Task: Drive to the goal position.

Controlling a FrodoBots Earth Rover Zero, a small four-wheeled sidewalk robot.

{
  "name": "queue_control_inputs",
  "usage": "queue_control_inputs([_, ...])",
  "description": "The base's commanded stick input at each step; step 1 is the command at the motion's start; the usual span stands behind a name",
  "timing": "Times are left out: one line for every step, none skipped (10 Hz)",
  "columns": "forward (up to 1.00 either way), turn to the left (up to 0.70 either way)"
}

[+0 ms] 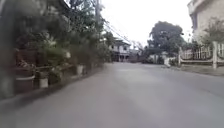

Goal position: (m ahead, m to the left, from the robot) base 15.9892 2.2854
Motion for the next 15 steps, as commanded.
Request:
queue_control_inputs([1.0,0.0])
queue_control_inputs([1.0,0.0])
queue_control_inputs([1.0,0.0])
queue_control_inputs([1.0,0.0])
queue_control_inputs([1.0,0.0])
queue_control_inputs([1.0,0.0])
queue_control_inputs([1.0,0.0])
queue_control_inputs([1.0,0.0])
queue_control_inputs([1.0,0.0])
queue_control_inputs([1.0,0.0])
queue_control_inputs([1.0,0.0])
queue_control_inputs([1.0,0.0])
queue_control_inputs([1.0,0.0])
queue_control_inputs([1.0,0.0])
queue_control_inputs([1.0,0.0])
